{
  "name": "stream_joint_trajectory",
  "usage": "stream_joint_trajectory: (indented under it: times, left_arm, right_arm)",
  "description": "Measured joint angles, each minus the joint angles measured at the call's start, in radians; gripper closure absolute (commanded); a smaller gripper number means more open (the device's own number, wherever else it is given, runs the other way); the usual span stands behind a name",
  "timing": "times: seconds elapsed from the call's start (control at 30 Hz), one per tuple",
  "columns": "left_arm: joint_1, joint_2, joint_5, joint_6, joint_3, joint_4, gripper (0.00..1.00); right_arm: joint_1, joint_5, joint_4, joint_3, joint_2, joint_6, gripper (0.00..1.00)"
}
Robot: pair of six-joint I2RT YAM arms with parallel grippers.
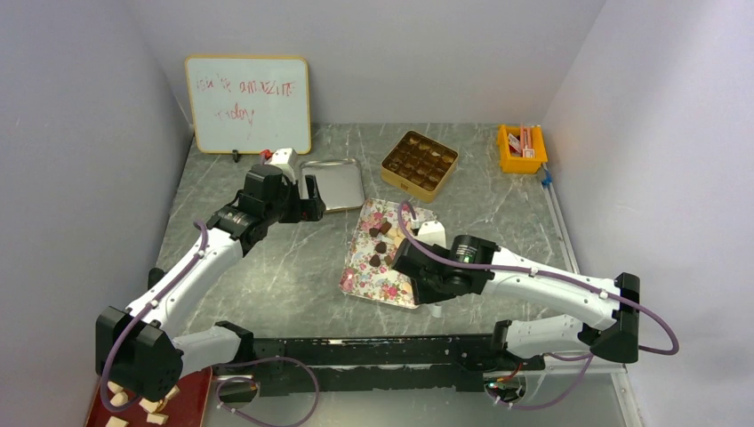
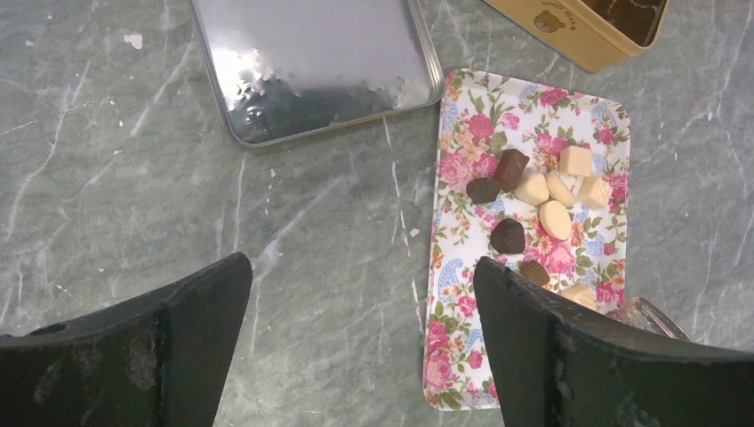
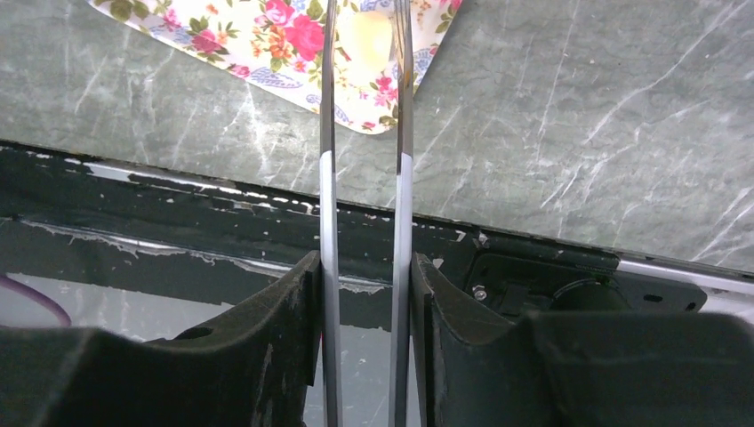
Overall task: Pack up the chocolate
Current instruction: Pick up the fake chocolate from the plate.
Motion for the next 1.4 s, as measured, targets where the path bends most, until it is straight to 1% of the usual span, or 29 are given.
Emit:
stream_joint_trajectory:
  times: [0.37, 0.63, 1.4]
  left_arm:
    - [0.000, 0.000, 0.008, 0.000, 0.000, 0.000, 0.00]
    - [0.000, 0.000, 0.010, 0.001, 0.000, 0.000, 0.00]
    - [0.000, 0.000, 0.015, 0.022, 0.000, 0.000, 0.00]
  right_arm:
    - [0.000, 0.013, 0.002, -0.031, 0.009, 0.014, 0.58]
    - [0.000, 0.014, 0.016, -0.032, 0.045, 0.014, 0.57]
    - [0.000, 0.025, 0.079, -0.048, 0.106, 0.012, 0.58]
